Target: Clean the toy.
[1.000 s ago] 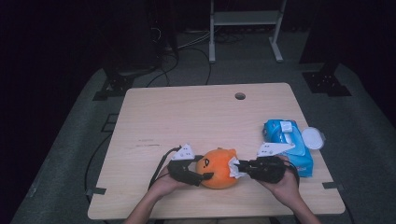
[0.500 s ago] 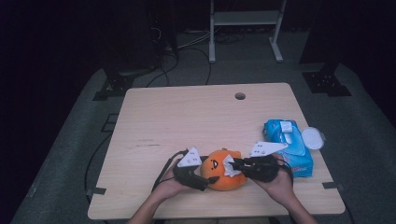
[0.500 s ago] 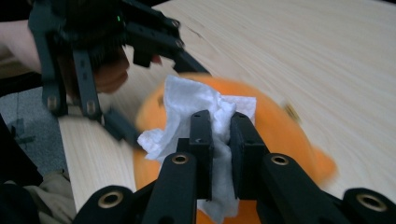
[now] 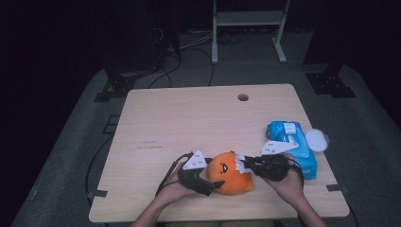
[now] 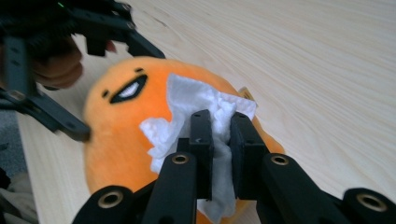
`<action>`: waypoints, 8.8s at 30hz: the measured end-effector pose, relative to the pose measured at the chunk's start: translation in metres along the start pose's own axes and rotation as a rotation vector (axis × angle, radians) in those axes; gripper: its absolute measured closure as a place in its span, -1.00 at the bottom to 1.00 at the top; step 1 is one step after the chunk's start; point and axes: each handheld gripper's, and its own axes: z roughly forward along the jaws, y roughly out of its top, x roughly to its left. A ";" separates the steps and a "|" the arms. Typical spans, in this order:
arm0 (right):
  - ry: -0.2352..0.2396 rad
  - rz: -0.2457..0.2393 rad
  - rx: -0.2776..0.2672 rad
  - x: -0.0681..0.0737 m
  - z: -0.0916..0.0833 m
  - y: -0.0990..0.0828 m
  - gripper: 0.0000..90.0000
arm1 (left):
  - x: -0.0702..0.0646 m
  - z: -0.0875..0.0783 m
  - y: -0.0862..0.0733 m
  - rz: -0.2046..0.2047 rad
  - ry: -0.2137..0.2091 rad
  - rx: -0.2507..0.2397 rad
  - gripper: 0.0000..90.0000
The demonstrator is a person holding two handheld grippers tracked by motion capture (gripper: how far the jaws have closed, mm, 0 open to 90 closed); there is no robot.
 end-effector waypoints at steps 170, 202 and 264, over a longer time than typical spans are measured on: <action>0.047 0.021 -0.053 -0.009 -0.017 0.004 0.79 | 0.001 0.001 0.002 0.105 -0.008 -0.049 -0.65; -0.043 -0.411 0.077 0.067 0.021 0.017 0.46 | -0.015 0.008 0.007 0.206 -0.001 0.030 -0.68; 0.045 -0.280 0.029 0.063 -0.015 0.035 0.78 | -0.028 0.001 0.023 0.132 -0.013 -0.071 -0.50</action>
